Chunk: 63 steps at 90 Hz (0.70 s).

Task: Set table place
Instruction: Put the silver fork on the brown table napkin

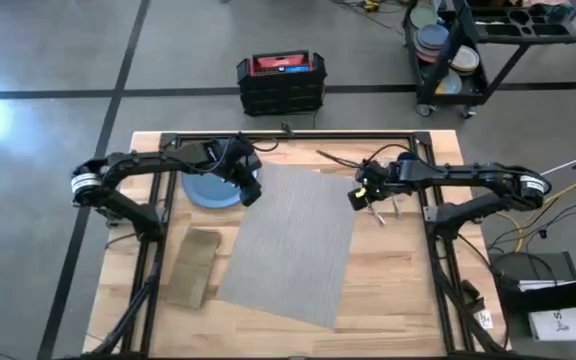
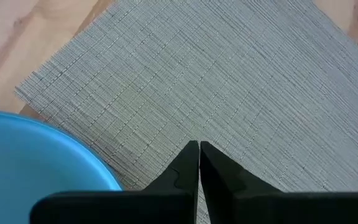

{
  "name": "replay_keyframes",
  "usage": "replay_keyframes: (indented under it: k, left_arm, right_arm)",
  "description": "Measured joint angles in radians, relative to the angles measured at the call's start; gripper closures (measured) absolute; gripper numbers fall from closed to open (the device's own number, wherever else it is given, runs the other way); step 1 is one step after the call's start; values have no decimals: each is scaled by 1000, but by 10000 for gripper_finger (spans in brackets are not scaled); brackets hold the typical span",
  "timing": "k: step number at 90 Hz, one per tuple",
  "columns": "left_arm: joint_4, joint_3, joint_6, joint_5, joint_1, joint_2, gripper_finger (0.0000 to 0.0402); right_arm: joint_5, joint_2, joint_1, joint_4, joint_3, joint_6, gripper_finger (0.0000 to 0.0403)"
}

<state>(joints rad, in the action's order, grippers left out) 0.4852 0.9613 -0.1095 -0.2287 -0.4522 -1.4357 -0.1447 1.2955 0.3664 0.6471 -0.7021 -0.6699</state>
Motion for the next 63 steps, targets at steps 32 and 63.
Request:
replay_keyframes:
  k: [32,63]
  left_arm:
    - [11,-1,-3,-26,1,0,402]
    - [12,-1,-4,-26,2,0,402]
  right_arm:
    - [33,83,1,-3,1,254,260]
    - [73,158,7,-38,3,311,250]
